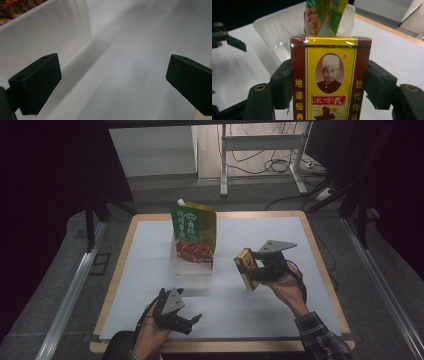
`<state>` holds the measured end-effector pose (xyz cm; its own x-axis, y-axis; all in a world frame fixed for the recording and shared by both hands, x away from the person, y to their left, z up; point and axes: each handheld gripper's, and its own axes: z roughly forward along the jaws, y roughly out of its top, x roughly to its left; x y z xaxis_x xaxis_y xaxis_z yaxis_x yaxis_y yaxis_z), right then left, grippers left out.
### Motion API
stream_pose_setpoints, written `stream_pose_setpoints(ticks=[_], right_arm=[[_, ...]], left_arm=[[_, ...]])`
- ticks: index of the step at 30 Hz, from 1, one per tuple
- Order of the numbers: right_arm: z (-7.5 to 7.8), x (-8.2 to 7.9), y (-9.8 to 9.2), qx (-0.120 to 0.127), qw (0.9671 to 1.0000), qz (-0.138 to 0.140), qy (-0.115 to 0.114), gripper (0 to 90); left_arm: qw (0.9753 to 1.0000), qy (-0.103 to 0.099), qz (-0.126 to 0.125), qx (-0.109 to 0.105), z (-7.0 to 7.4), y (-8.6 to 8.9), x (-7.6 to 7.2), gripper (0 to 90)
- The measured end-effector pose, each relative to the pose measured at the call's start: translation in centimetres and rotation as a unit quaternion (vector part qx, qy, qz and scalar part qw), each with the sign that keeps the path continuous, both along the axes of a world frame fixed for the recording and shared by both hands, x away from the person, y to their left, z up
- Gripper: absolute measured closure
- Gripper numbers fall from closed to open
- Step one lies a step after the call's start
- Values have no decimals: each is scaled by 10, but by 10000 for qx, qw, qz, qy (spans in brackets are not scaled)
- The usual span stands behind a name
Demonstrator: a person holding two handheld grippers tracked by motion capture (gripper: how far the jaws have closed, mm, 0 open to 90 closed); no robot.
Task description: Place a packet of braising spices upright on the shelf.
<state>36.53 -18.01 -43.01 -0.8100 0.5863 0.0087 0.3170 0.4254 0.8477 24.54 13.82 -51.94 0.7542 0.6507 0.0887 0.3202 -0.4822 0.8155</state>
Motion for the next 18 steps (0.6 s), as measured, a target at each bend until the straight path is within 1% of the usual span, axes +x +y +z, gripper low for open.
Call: stream_pose_setpoints(ticks=[5,12,14,18], right_arm=[[3,0,10,117,9998,58,-116,325],[7,6,23,507,9983,105,-267,325],[8,7,27,584,9977,128,-322,325],[10,9,33,714,9967,158,-350,325]], left_arm=[[10000,7,12,3,0,1,-2,0],[10000,39,27,20,-1,2,-3,0],[10000,43,25,25,-1,2,-3,0],[10000,43,24,39,-1,2,-4,0]])
